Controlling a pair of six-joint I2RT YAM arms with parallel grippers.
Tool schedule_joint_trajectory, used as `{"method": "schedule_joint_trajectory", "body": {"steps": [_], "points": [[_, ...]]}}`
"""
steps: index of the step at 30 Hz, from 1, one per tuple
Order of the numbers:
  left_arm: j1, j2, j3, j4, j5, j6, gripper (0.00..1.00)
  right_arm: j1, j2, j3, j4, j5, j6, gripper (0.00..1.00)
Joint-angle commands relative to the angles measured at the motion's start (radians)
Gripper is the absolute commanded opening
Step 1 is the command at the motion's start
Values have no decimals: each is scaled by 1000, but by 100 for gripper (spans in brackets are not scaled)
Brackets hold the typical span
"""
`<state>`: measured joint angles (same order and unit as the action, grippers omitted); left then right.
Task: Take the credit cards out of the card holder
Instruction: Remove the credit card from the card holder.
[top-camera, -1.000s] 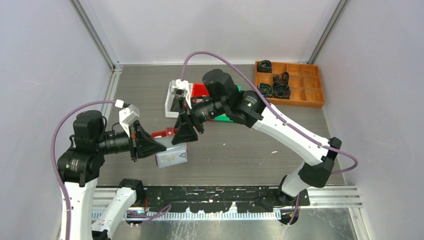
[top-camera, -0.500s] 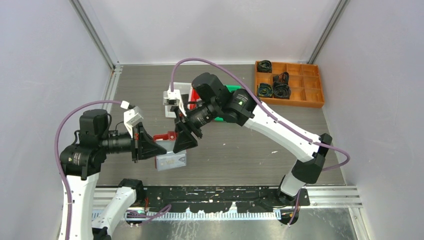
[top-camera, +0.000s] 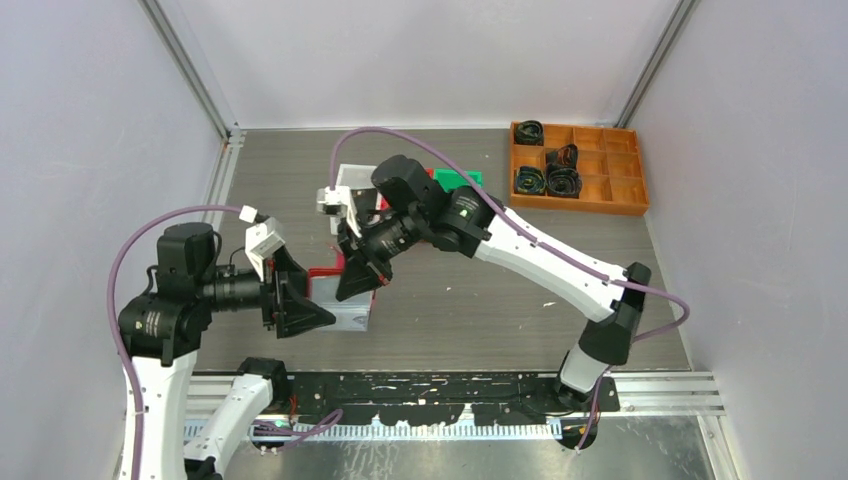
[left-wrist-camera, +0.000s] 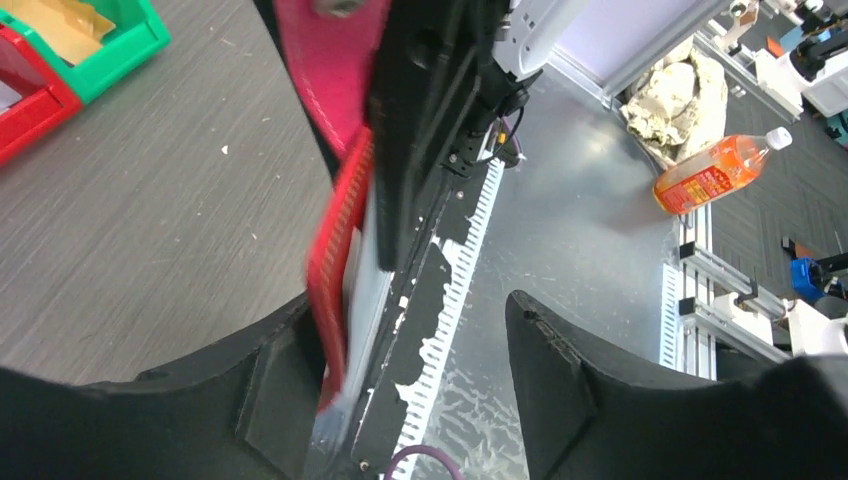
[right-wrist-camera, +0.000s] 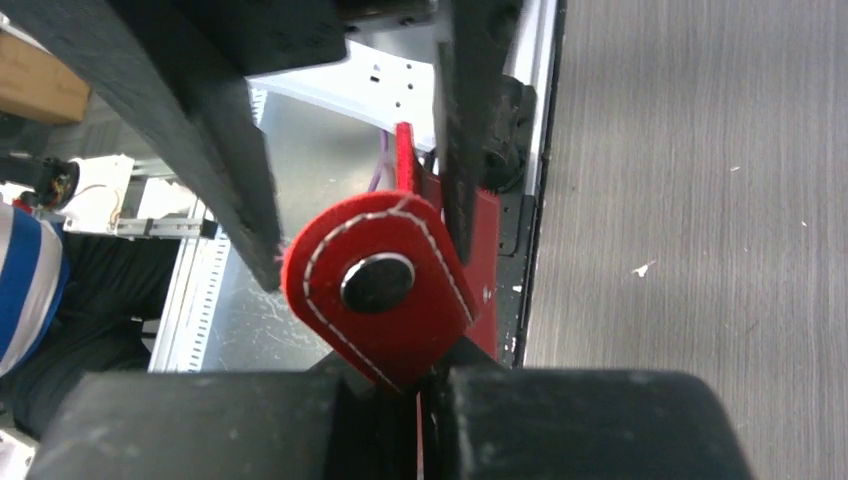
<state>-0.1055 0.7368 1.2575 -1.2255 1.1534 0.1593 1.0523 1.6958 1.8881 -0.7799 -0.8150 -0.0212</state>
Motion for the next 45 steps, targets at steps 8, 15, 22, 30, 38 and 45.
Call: {"method": "schedule_joint_trajectory", "body": {"steps": [8,15,22,30,38,45], "points": [[0,-147,-164,393,9,-362,66,-161,-343,-575,1291,-113,788,1],[0,-142,-190,495,5,-495,60,-161,-359,-616,1346,-64,832,1],[0,-181,-214,631,-14,-643,39,-161,-392,-750,1489,69,873,1],[-1,-183,-190,655,-52,-688,12,-160,-422,-821,1514,159,865,3],[-1,-141,-133,465,-90,-444,0,-160,-392,-737,1303,16,749,41],[-1,-67,-39,189,-51,-181,1,-157,-291,-469,762,-131,457,47]]}}
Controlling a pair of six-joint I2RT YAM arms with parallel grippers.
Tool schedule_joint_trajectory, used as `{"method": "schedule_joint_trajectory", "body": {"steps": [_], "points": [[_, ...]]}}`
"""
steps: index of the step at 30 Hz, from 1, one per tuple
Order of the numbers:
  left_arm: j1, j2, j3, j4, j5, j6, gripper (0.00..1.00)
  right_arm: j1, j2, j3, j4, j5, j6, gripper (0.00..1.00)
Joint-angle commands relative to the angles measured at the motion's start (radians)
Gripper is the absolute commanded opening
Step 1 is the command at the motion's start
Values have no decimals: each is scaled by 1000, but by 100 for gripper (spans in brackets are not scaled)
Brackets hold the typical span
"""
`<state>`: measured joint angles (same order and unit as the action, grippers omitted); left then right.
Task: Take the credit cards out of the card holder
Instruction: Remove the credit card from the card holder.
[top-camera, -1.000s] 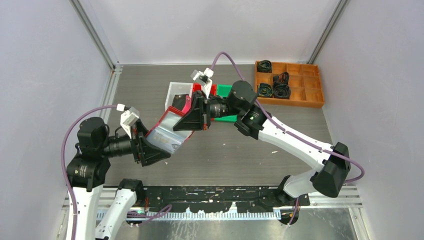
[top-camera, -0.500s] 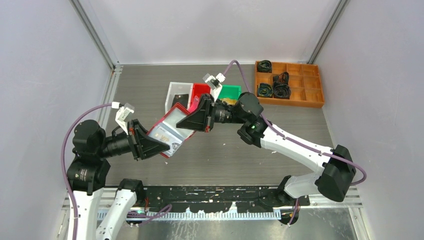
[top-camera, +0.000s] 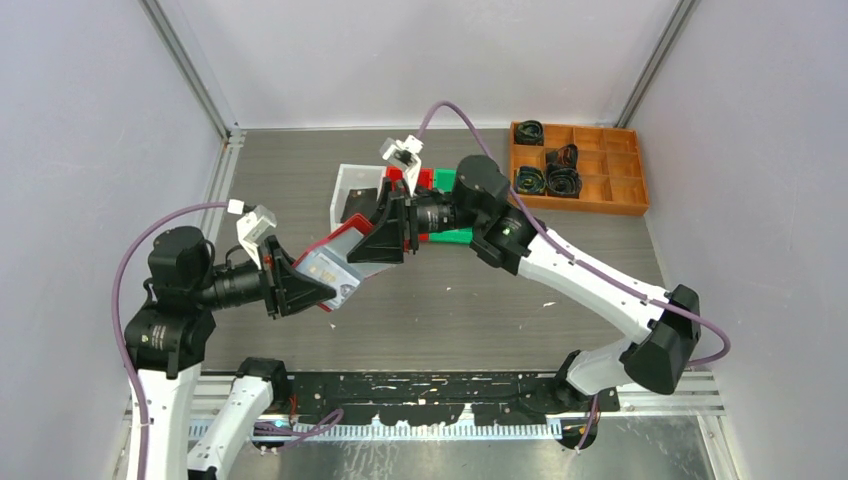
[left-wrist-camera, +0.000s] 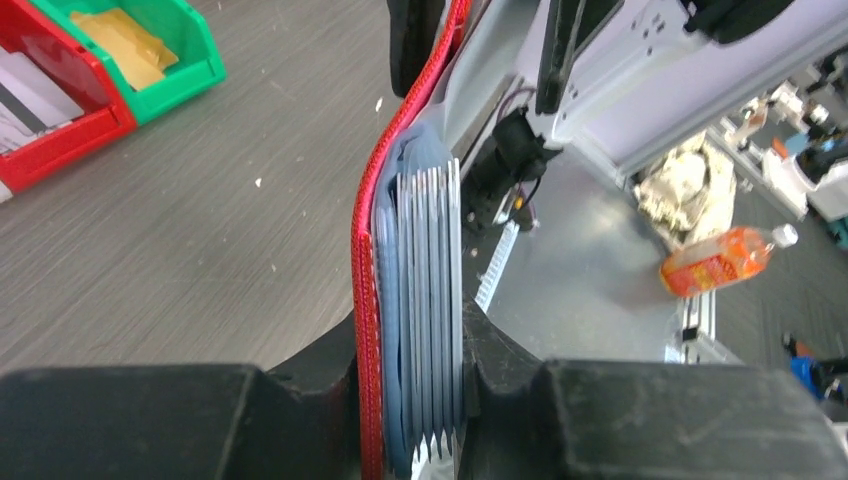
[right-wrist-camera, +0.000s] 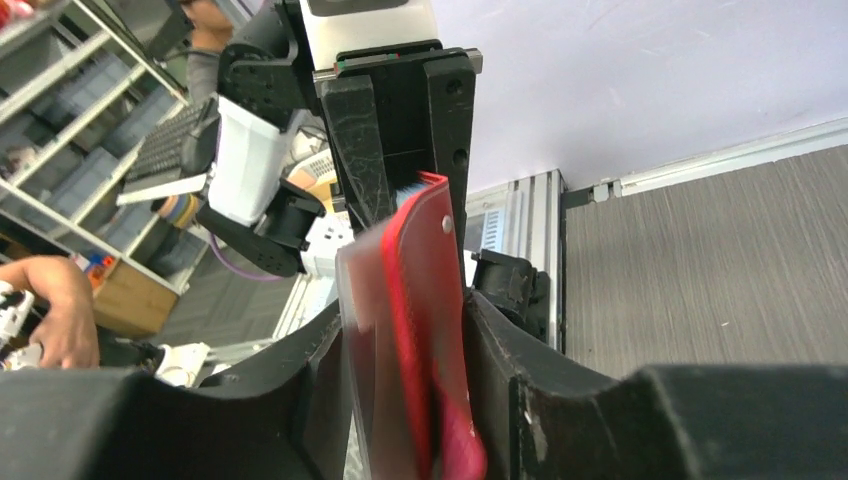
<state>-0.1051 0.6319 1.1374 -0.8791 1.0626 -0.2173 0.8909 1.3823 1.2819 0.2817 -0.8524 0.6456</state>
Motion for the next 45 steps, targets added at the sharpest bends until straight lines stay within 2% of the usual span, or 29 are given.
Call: {"method": "schedule_joint_trajectory", "body": {"steps": [1,5,9,12,16,17,20,24,28,38,45], "points": [[-1,50,97,-191,43,227,1,7,31,162,-352,-90,-245,45],[-1,93,159,-315,43,348,0,14,60,235,-508,-79,-336,41],[-1,121,193,-362,38,391,0,33,72,269,-595,-67,-397,39],[-2,112,187,-325,39,353,2,42,66,256,-568,-45,-382,27],[-2,80,151,-228,48,251,38,42,12,150,-325,4,-218,7],[-2,70,139,-195,48,207,45,41,-7,94,-195,34,-169,2],[-2,39,95,-87,46,59,52,31,-69,-47,105,121,-8,1],[-2,-25,4,110,41,-158,51,28,-116,-181,388,226,153,1],[-2,-75,-65,247,27,-302,46,29,-141,-239,469,268,222,1],[-1,-96,-62,298,-10,-355,26,58,-203,-368,536,370,255,1],[-1,-111,-80,357,-18,-390,20,76,-197,-385,559,369,260,1]]}}
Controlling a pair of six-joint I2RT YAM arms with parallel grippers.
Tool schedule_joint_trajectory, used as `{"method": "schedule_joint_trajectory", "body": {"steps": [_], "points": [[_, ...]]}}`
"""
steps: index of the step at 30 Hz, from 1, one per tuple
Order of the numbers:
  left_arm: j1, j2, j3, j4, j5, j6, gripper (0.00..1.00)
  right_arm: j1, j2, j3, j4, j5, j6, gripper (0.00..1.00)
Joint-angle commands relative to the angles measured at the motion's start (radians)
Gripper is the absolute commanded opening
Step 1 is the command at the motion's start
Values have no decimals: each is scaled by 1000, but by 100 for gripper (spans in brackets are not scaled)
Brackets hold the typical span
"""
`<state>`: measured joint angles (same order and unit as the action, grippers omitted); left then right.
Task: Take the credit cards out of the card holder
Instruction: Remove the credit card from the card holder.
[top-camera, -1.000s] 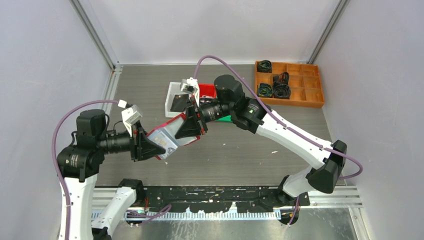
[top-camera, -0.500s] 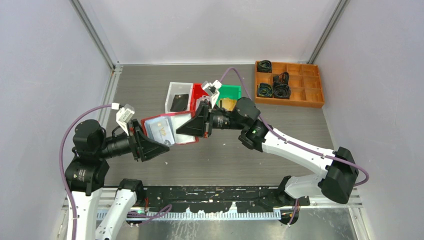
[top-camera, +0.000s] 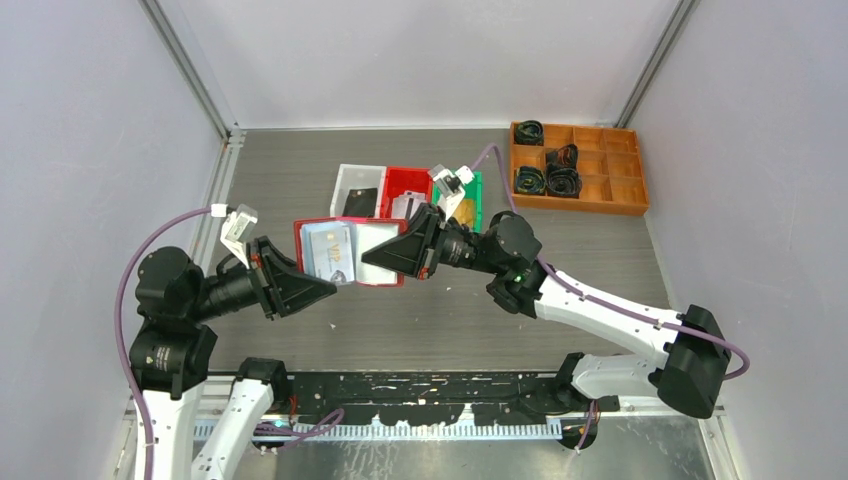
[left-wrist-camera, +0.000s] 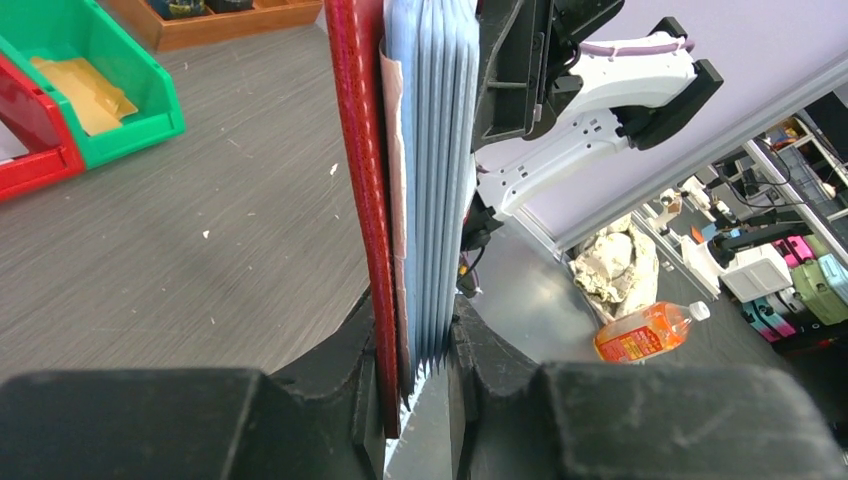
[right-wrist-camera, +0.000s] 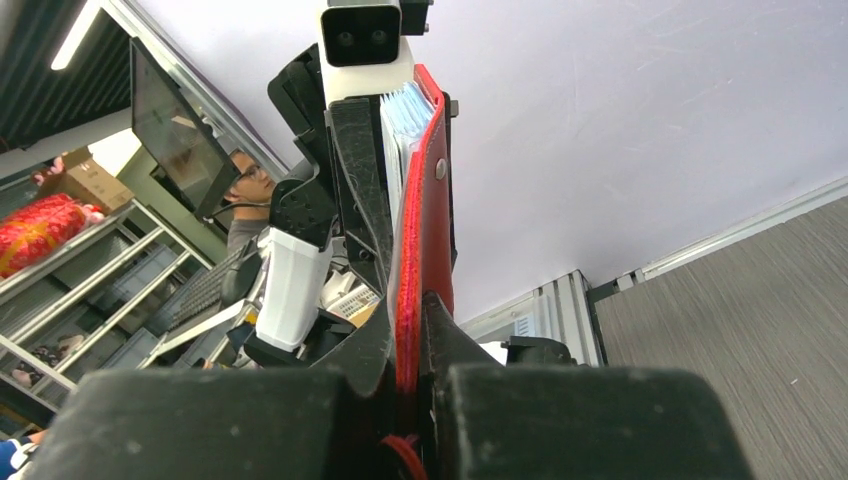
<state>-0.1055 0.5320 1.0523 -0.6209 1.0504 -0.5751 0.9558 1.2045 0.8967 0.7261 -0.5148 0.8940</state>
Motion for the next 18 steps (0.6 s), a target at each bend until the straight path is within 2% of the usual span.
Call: {"method": "schedule_joint_trajectory", "body": {"steps": [1,4,8,15,18], "points": [[0,-12,6,98,-12,-32,20,12,-23,-4,115,34,11,1],[-1,-6,10,98,-20,-38,21,14,-32,-16,118,43,8,1],[-1,-6,6,105,-52,-60,29,17,-39,-25,123,45,10,1],[0,8,19,128,-65,-118,29,26,-60,-47,130,56,3,1],[0,14,23,145,-64,-151,41,29,-63,-49,132,53,2,1]]}}
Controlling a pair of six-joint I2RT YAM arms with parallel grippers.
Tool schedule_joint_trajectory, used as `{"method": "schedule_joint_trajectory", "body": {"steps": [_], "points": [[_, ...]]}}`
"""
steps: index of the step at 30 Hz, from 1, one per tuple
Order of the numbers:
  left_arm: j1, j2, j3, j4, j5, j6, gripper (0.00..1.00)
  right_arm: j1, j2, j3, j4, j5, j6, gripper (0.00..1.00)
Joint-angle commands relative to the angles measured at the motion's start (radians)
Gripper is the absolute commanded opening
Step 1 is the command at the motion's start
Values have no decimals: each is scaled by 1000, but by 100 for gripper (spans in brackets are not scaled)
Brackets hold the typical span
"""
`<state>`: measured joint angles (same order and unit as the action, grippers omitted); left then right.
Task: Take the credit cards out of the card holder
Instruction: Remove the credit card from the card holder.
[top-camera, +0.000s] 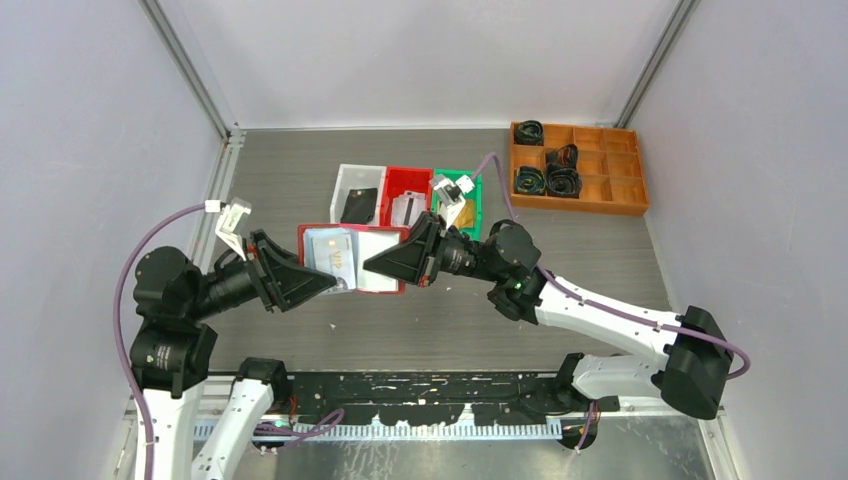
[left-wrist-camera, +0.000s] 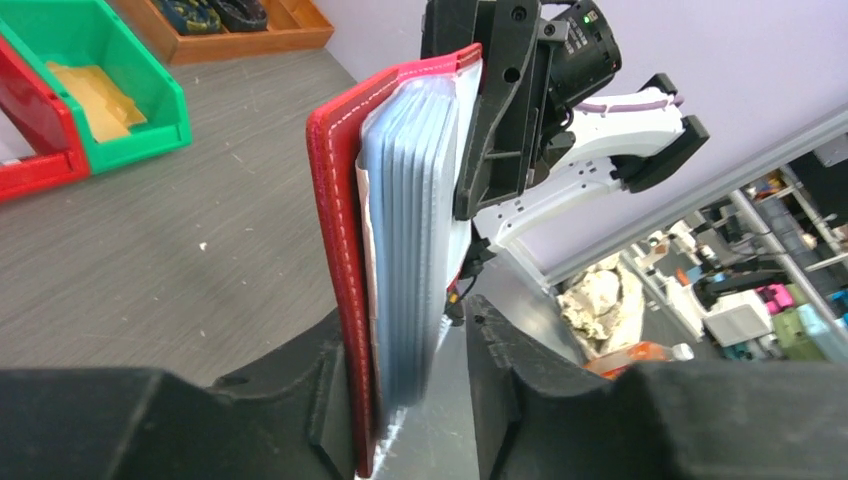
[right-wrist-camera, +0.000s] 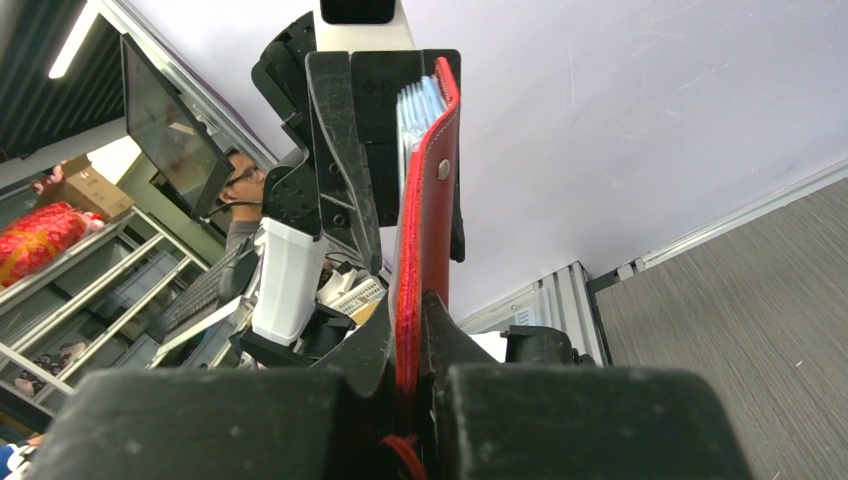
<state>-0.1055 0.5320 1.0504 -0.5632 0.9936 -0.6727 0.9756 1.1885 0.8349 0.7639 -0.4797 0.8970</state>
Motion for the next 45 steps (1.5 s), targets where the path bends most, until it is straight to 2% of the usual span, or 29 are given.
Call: {"method": "schedule_joint_trajectory", "body": {"steps": [1,5,11,16,18,20,21,23,26,28,32,36,39,43,45], "points": [[0,15,22,100,-7,-69,45,10,-49,13,94,16,-3,1],[0,14,-6,176,-6,-140,46,15,-52,13,94,15,-7,1],[-1,27,0,213,5,-175,25,21,-53,4,98,12,-10,1],[-1,32,-13,257,46,-236,22,27,-47,0,111,21,-12,1],[-1,30,-16,261,45,-237,18,29,-42,0,116,21,-10,1],[-1,29,-10,234,22,-209,11,28,-41,0,111,23,-6,13],[0,27,-3,206,-1,-179,7,28,-43,0,102,30,-5,23],[-1,26,22,125,-71,-92,1,27,-55,-2,65,53,-7,35],[0,23,42,28,-192,30,0,19,-102,2,-36,102,-43,55],[0,25,50,-26,-254,93,0,3,-151,11,-129,158,-71,60],[0,56,65,-125,-293,198,0,-63,-251,94,-388,261,-144,62],[-1,81,70,-185,-332,285,0,-79,-265,245,-619,286,-210,57],[-1,98,80,-216,-313,317,0,-78,-178,319,-650,166,-147,56],[0,112,103,-234,-287,321,0,-45,-15,361,-579,-6,-23,52],[0,113,111,-239,-265,320,0,-5,33,365,-568,-35,-39,51]]}}
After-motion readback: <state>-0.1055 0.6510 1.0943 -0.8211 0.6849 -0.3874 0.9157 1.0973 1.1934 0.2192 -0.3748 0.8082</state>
